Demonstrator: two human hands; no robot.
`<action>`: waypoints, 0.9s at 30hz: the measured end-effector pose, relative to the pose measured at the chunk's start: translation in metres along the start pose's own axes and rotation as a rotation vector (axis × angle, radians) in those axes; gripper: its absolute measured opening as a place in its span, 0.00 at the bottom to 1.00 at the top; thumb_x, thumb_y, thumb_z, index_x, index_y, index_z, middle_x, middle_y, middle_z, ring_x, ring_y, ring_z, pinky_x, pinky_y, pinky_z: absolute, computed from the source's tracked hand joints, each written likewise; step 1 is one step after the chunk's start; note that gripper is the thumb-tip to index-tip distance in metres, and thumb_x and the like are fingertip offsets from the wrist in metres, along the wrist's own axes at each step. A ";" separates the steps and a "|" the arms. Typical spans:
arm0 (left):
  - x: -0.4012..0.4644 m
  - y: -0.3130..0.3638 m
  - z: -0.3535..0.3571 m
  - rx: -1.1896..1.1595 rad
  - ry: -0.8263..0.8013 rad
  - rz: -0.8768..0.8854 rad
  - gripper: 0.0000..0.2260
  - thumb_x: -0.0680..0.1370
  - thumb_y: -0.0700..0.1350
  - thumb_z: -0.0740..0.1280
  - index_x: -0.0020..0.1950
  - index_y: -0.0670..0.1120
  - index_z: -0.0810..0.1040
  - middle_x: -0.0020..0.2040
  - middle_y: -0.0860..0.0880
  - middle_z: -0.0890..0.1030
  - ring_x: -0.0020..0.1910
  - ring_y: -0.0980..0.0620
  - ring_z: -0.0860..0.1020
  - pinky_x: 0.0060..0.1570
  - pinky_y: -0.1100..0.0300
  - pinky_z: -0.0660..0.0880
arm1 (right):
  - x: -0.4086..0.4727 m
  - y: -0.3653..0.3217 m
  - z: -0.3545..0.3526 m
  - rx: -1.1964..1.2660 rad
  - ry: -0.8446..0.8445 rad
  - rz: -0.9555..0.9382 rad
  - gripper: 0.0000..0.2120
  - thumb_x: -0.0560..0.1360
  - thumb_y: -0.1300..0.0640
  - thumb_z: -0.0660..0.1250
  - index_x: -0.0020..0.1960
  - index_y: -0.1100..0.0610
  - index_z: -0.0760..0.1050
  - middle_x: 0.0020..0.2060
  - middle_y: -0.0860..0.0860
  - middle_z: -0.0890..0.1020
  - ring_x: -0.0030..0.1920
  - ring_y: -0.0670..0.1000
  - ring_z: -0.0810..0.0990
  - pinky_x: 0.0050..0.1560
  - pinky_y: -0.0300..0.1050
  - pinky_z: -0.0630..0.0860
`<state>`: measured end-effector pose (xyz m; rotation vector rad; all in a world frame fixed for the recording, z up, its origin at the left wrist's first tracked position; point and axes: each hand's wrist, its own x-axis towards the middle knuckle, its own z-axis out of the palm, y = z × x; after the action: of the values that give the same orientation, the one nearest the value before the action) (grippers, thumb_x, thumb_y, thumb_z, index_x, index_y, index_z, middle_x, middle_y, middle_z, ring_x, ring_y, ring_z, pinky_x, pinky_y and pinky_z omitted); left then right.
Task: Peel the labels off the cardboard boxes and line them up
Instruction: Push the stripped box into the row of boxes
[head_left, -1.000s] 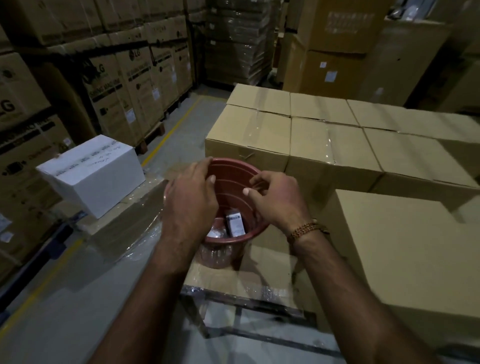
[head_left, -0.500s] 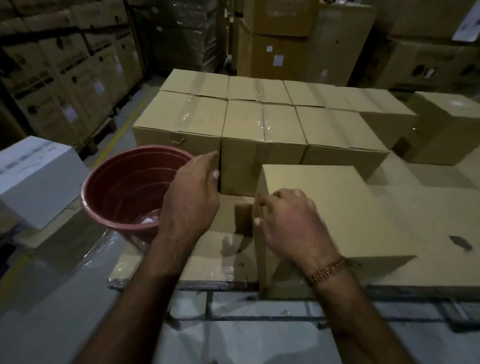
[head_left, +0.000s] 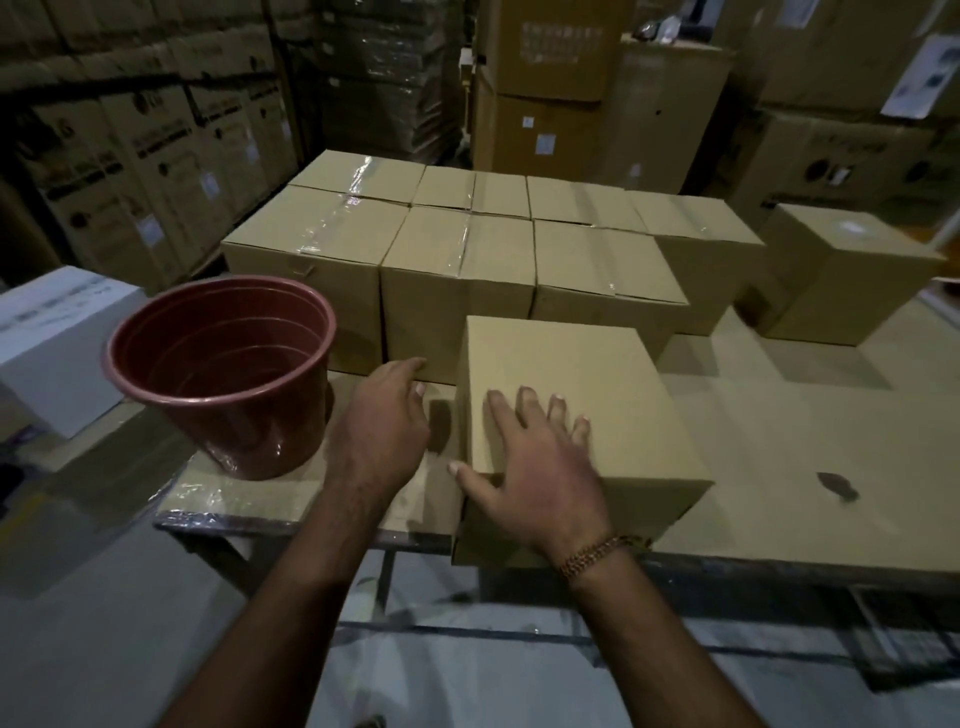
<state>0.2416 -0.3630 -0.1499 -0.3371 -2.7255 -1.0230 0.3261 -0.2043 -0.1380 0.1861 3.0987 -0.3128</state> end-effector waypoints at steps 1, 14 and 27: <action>-0.004 0.003 0.003 -0.001 0.008 -0.011 0.17 0.86 0.47 0.61 0.76 0.50 0.74 0.72 0.50 0.77 0.70 0.51 0.75 0.67 0.49 0.75 | -0.004 0.010 0.000 0.005 0.022 0.012 0.44 0.79 0.25 0.53 0.86 0.45 0.46 0.86 0.56 0.52 0.85 0.65 0.48 0.82 0.72 0.49; -0.036 0.066 0.074 0.035 -0.333 -0.098 0.27 0.85 0.60 0.61 0.81 0.50 0.64 0.76 0.46 0.73 0.72 0.44 0.73 0.61 0.49 0.73 | -0.048 0.156 -0.026 0.508 0.608 0.139 0.32 0.83 0.36 0.54 0.80 0.53 0.71 0.75 0.53 0.77 0.76 0.54 0.74 0.72 0.63 0.76; -0.044 0.141 0.159 -0.223 -0.542 0.203 0.32 0.86 0.63 0.55 0.86 0.55 0.48 0.83 0.46 0.63 0.77 0.45 0.70 0.73 0.48 0.71 | -0.076 0.287 -0.024 0.650 1.032 0.606 0.17 0.87 0.54 0.56 0.70 0.51 0.79 0.60 0.48 0.75 0.56 0.46 0.75 0.57 0.47 0.77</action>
<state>0.3047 -0.1601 -0.1919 -1.0445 -2.9363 -1.3362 0.4359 0.0709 -0.1684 1.7245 3.3500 -1.5830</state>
